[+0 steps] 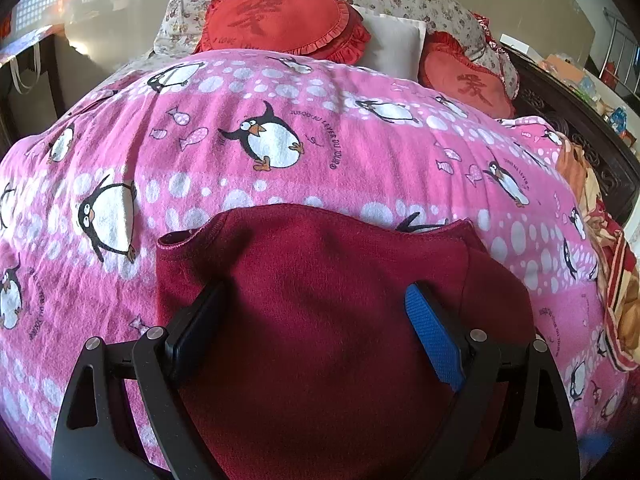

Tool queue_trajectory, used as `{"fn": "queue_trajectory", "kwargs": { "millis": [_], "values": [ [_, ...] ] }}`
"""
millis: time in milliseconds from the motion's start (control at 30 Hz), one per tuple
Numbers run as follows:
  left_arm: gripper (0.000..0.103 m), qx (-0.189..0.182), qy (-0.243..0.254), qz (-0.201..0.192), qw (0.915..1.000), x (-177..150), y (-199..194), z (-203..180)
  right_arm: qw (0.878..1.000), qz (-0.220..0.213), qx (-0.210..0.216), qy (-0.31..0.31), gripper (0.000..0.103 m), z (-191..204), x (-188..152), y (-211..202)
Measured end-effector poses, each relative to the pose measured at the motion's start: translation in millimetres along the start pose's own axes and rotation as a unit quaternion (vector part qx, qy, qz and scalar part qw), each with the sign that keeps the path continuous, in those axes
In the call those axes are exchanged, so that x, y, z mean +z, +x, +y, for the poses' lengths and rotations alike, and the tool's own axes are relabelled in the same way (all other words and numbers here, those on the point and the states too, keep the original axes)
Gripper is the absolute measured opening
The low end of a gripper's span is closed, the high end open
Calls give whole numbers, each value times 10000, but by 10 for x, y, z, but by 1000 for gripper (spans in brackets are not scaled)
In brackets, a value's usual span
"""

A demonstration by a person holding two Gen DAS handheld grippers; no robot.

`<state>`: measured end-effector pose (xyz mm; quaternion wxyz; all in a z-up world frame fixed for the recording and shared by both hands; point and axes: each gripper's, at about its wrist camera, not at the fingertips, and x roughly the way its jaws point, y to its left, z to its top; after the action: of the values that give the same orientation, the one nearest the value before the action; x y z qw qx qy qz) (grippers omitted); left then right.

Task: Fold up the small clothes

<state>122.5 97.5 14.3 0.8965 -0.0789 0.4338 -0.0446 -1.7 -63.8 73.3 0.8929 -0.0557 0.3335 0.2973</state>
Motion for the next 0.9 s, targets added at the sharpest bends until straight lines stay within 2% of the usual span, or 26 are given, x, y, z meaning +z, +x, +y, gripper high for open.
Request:
{"fn": "queue_trajectory", "kwargs": {
  "millis": [33, 100, 133, 300, 533, 900],
  "values": [
    [90, -2, 0, -3, 10000, 1, 0, -2, 9998, 162, -9, -82, 20, 46, -69, 49],
    [90, 20, 17, -9, 10000, -7, -6, -18, 9966, 635, -442, -289, 26, 70, -315, 299],
    [90, 32, 25, -8, 10000, -7, -6, -27, 9987, 249, -345, -286, 27, 38, -423, 286],
    [94, 117, 90, 203, 9997, 21, -6, -86, 9998, 196, 3, 83, 27, -105, -380, 363],
    [99, -110, -171, 292, 9994, 81, 18, -19, 9998, 174, -105, -21, 28, -53, -388, 357],
    [99, 43, 121, 461, 9989, 81, 25, -68, 9998, 153, -99, -19, 28, -22, -458, 252]
  ]
}}
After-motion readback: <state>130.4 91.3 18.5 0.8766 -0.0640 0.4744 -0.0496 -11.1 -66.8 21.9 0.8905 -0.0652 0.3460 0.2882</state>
